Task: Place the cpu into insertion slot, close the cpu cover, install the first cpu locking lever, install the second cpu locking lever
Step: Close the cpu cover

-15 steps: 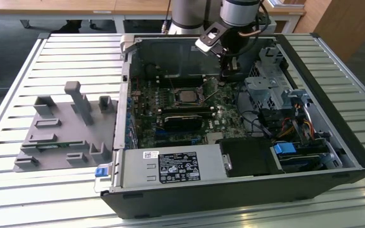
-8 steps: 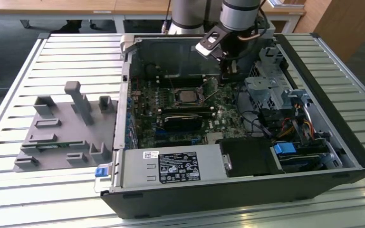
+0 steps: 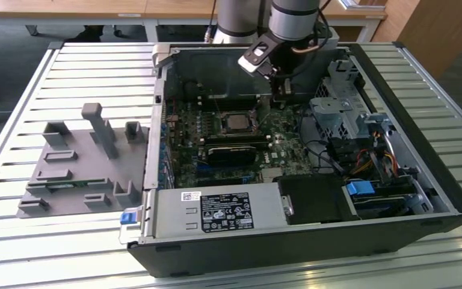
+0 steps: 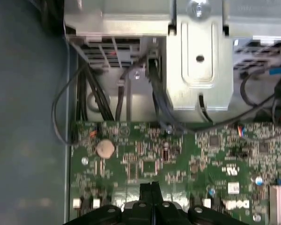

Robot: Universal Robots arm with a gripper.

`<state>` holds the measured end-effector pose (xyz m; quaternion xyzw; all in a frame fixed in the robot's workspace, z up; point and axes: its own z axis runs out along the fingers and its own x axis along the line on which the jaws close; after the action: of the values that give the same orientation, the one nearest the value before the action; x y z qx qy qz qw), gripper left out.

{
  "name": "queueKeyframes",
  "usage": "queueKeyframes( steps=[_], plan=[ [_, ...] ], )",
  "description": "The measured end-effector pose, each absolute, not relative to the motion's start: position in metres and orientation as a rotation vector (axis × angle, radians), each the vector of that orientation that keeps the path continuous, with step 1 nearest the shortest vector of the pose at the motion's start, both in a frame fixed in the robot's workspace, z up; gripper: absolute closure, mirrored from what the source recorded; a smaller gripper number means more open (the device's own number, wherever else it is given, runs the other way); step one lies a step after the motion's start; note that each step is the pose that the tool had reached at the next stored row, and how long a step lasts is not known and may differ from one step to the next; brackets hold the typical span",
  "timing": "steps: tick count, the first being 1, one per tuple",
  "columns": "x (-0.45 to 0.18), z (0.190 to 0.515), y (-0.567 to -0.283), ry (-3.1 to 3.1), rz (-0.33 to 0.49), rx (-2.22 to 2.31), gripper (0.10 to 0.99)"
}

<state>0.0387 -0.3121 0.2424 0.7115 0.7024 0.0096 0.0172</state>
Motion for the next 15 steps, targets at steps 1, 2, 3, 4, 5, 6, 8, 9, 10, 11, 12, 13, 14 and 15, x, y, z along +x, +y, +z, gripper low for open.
queueKeyframes(
  steps=[1,2,3,4,5,6,8,9,10,11,12,13,14,15],
  plan=[
    [0.035,0.242,-0.312,2.183,0.03,2.211,0.965],
    [0.031,0.242,-0.312,2.183,0.03,2.211,0.965],
    [0.028,0.242,-0.312,2.183,0.03,2.211,0.965],
    [0.024,0.242,-0.312,2.184,0.03,2.211,0.965],
    [0.02,0.241,-0.312,2.184,0.03,2.21,0.965],
    [0.016,0.241,-0.312,2.184,0.031,2.211,0.965],
    [0.009,0.241,-0.312,2.184,0.03,2.21,0.965],
    [0.006,0.24,-0.312,2.184,0.03,2.21,0.965],
    [0.003,0.24,-0.312,2.184,0.03,2.21,0.965],
    [0.001,0.239,-0.312,2.185,0.03,2.21,0.965],
    [-0.001,0.239,-0.312,2.185,0.03,2.21,0.965],
    [-0.003,0.238,-0.312,2.185,0.03,2.209,0.965],
    [-0.004,0.237,-0.312,2.185,0.03,2.209,0.965],
    [-0.006,0.236,-0.312,2.185,0.03,2.209,0.965]
  ],
)
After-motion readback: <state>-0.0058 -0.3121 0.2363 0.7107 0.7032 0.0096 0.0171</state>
